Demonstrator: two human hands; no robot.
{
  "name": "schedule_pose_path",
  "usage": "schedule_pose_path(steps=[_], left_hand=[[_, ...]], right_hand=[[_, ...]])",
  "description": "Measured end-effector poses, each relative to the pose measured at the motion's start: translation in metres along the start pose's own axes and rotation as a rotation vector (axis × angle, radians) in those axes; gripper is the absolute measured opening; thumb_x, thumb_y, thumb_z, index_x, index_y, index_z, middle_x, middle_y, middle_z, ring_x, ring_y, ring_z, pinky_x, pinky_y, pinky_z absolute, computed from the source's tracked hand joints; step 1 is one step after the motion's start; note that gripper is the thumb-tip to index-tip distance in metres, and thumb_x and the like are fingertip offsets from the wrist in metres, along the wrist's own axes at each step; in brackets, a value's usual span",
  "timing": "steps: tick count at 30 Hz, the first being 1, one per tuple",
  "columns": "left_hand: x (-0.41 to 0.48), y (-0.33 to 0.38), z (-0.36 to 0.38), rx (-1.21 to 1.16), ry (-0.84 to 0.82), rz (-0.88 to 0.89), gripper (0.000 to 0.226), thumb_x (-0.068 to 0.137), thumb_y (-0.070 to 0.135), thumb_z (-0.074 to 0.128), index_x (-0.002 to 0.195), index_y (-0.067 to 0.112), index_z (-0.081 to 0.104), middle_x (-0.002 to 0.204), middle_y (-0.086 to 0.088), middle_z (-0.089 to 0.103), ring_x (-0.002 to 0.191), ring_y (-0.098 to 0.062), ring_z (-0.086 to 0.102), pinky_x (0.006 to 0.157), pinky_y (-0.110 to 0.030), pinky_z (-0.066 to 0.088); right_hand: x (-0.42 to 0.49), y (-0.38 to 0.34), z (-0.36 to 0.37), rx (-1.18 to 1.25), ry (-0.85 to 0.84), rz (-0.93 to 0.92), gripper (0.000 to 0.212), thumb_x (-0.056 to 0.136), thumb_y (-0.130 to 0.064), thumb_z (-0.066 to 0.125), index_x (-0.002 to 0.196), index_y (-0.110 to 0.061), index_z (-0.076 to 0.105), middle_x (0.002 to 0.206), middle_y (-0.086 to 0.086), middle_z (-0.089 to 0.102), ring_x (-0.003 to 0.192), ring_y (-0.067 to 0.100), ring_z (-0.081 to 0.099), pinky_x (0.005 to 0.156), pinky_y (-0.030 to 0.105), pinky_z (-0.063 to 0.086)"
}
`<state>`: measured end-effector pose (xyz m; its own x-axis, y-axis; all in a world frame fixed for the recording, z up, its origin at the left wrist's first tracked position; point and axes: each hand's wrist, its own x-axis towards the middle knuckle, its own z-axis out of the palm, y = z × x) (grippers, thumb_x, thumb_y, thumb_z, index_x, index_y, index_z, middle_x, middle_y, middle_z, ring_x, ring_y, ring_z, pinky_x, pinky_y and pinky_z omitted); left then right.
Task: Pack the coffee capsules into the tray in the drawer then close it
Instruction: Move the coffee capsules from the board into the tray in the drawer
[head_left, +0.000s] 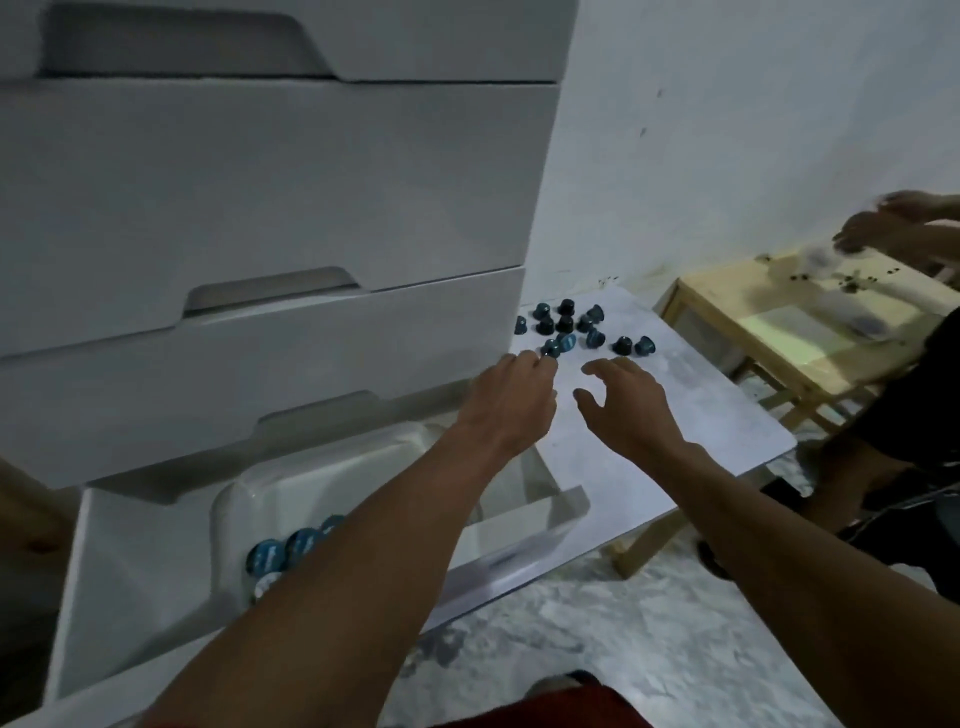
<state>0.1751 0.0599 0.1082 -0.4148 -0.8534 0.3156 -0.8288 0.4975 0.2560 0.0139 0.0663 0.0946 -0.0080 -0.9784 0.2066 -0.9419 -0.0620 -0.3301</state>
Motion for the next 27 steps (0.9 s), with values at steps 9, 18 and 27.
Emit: schedule_pose_path(steps=[9,18,27], left_hand=[[0.076,0.055,0.074,0.080,-0.003,-0.194,0.027,0.094,0.025,0.048,0.116,0.012,0.055,0.110,-0.007,0.061,0.096,-0.026,0.058,0.078,-0.037,0.048],[0.106,0.078,0.107,0.133,0.011,-0.434,0.034,0.094,0.025,0.047,0.125,0.012,0.052,0.118,-0.007,0.057,0.103,-0.025,0.055,0.081,-0.035,0.046],[0.135,0.039,0.126,0.256,-0.033,-0.420,0.026,0.076,0.016,0.072,0.099,0.006,0.064,0.089,-0.010,0.066,0.075,-0.028,0.064,0.061,-0.034,0.051]], right_hand=[[0.045,0.123,-0.016,0.026,-0.079,-0.086,0.039,0.091,-0.030,0.058,0.126,-0.013,0.057,0.128,0.008,0.058,0.115,0.025,0.055,0.095,0.033,0.042],[0.095,0.188,-0.019,0.077,-0.222,-0.220,0.039,0.091,-0.027,0.057,0.127,-0.012,0.055,0.129,0.009,0.056,0.115,0.026,0.055,0.095,0.033,0.042],[0.155,0.170,0.023,0.127,-0.263,-0.356,0.044,0.091,-0.024,0.057,0.133,-0.011,0.050,0.130,0.011,0.055,0.117,0.027,0.052,0.096,0.032,0.041]])
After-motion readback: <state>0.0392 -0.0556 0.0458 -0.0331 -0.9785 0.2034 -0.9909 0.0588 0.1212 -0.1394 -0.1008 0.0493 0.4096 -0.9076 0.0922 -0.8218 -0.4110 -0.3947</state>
